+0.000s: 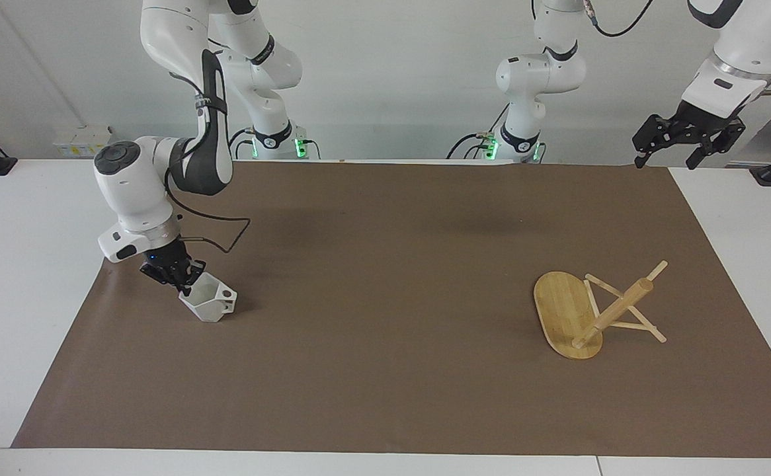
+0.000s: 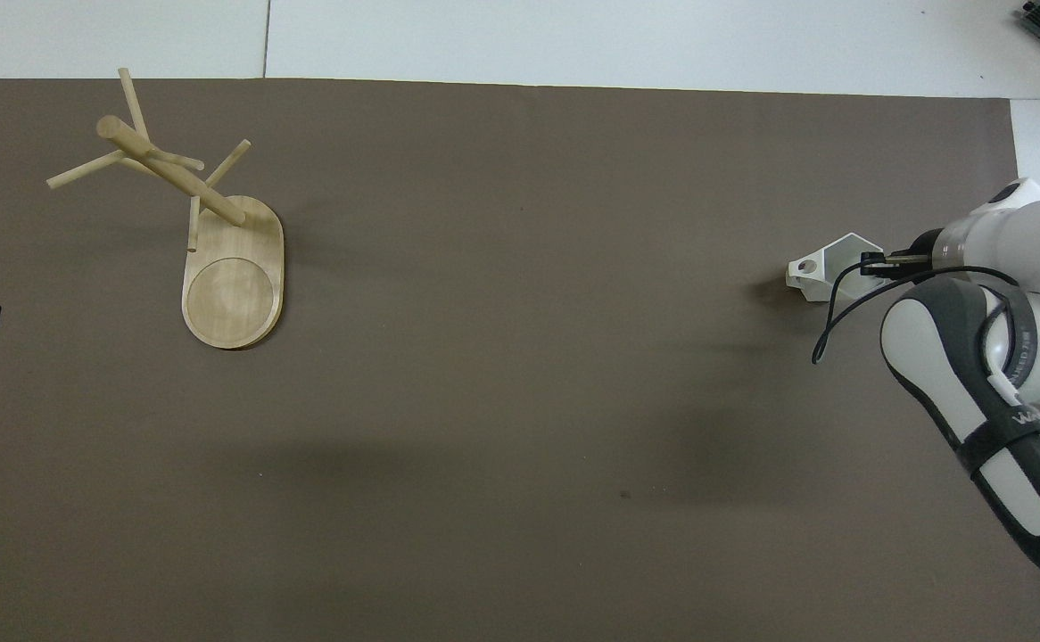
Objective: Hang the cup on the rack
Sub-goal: 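Reach the right gripper to the white cup and grasp it, then lift the white cup with the right gripper toward the mug tree, then hold the cup with the right gripper while the left gripper reaches it, then close the left gripper on the cup held by the right gripper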
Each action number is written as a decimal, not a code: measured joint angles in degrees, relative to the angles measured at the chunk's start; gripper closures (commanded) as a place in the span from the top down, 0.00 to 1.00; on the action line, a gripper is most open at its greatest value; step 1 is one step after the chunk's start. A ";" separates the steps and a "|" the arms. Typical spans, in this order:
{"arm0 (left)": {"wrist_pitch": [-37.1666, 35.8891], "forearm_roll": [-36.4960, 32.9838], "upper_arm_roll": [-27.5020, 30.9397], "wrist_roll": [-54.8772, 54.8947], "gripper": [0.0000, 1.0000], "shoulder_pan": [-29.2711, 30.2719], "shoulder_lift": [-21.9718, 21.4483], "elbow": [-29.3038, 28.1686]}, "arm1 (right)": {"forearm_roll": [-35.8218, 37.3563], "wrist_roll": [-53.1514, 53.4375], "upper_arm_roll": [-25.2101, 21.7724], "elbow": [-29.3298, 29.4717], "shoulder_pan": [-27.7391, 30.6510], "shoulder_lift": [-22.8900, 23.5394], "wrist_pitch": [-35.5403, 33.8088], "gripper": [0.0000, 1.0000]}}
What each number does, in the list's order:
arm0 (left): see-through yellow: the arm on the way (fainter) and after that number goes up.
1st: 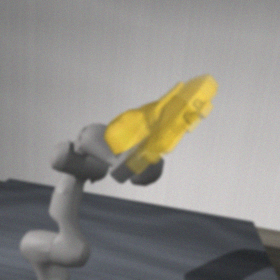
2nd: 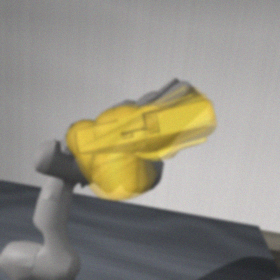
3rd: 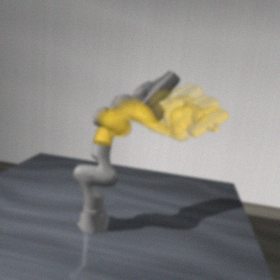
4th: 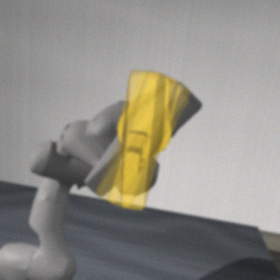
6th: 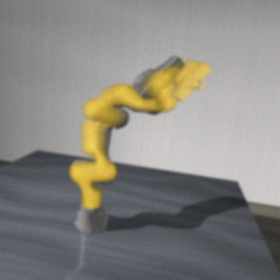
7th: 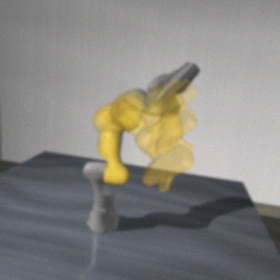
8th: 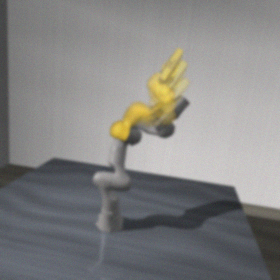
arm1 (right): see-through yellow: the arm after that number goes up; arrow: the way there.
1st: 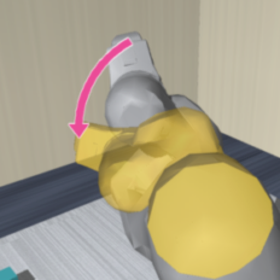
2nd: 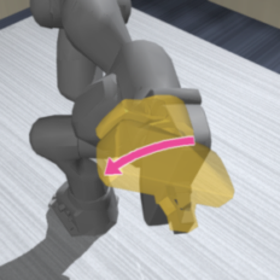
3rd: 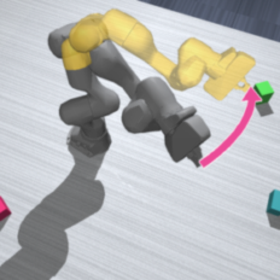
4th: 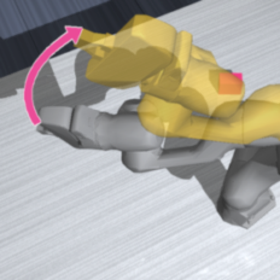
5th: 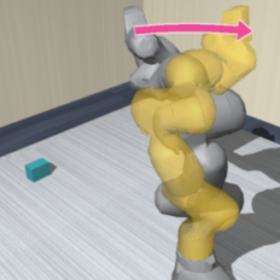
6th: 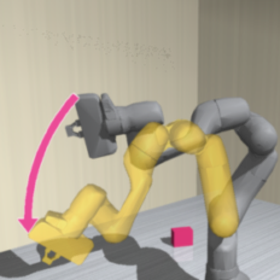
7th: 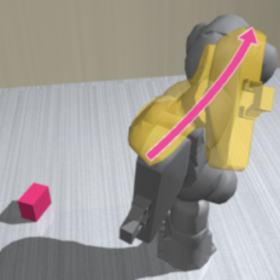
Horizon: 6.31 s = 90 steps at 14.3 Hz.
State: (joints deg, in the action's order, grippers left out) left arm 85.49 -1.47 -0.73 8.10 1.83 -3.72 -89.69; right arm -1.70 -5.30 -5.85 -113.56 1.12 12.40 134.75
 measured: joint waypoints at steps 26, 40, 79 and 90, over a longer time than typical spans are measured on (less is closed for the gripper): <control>-2.25 2.13 -0.64 5.40 1.00 -0.11 -0.14 -0.16 | -59.91 7.67 39.81 15.39 -1.87 -3.68 5.22 0.00; 16.10 23.99 -0.97 42.94 1.00 -0.21 -5.04 -14.35 | -59.59 8.41 40.35 15.26 -2.37 -3.20 5.12 0.00; 25.72 41.07 0.23 81.02 1.00 -7.38 -6.69 -22.50 | -55.36 14.80 46.02 14.56 -3.12 -2.19 11.48 0.00; 18.10 44.27 0.71 83.05 1.00 -4.29 -7.49 -22.53 | -55.41 15.17 46.74 14.49 -3.37 -1.94 11.46 0.00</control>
State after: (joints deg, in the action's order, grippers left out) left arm 103.59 42.79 -0.01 91.15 -2.46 -11.21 -112.22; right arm -57.11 9.87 40.88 -99.07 -2.25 10.46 146.21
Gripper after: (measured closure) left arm 0.000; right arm 0.965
